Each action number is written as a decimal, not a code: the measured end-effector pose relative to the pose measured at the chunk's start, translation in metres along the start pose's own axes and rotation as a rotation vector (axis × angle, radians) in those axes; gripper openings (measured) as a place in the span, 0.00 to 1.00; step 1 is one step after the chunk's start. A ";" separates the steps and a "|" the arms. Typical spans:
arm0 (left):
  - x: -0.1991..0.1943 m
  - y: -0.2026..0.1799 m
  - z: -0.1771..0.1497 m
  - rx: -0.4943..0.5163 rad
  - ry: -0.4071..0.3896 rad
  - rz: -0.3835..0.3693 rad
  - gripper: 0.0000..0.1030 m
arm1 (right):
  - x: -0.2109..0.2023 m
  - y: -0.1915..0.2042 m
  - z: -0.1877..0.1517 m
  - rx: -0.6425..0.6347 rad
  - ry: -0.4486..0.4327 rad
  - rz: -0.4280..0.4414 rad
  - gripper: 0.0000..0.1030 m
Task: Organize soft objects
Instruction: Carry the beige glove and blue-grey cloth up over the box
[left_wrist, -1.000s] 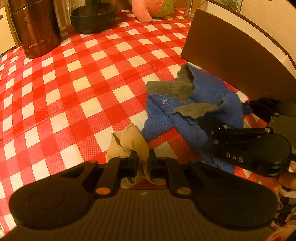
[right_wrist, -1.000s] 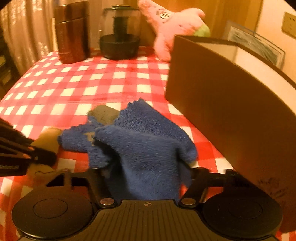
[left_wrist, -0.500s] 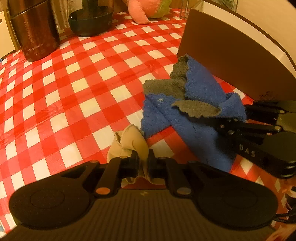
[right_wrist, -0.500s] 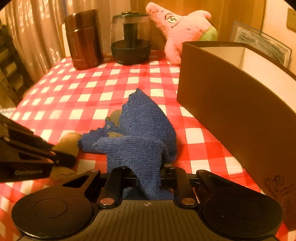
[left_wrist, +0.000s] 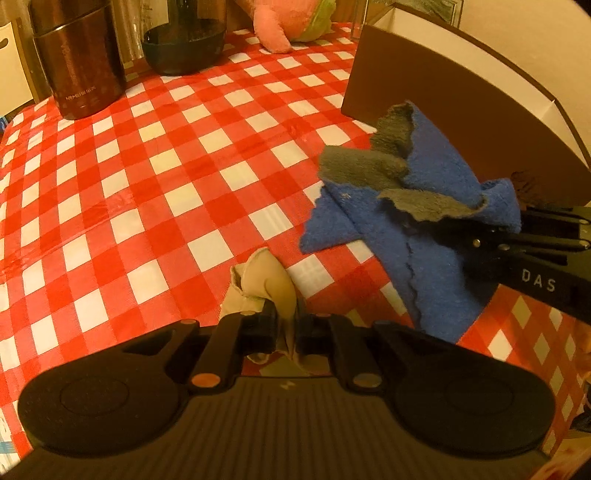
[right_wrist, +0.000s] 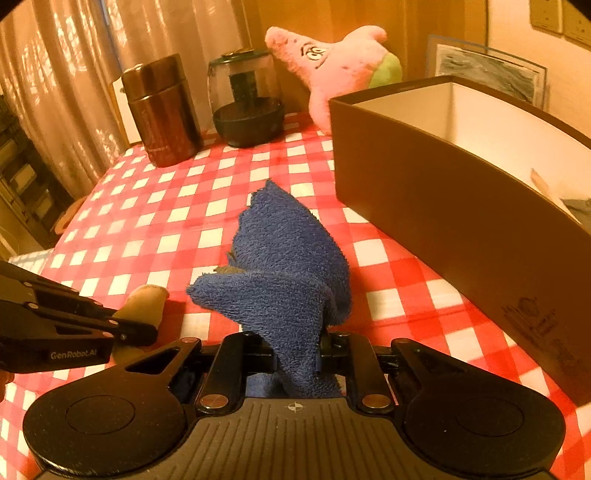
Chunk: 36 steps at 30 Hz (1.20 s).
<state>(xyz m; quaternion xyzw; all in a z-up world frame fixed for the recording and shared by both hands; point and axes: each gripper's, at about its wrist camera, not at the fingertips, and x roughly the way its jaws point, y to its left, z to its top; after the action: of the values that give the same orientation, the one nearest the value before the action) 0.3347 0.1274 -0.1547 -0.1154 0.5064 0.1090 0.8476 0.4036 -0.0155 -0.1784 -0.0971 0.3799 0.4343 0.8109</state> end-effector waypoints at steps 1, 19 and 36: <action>-0.003 -0.001 -0.001 0.001 -0.003 -0.001 0.07 | -0.003 -0.001 -0.001 0.004 -0.001 -0.001 0.16; -0.047 -0.025 0.000 0.055 -0.069 -0.025 0.07 | -0.063 -0.013 -0.008 0.073 -0.073 -0.020 0.16; -0.083 -0.063 0.011 0.132 -0.155 -0.067 0.07 | -0.127 -0.026 -0.013 0.142 -0.154 -0.049 0.16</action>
<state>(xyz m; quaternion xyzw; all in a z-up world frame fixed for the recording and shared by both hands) 0.3246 0.0652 -0.0707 -0.0673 0.4410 0.0555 0.8932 0.3746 -0.1171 -0.1031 -0.0149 0.3437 0.3927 0.8529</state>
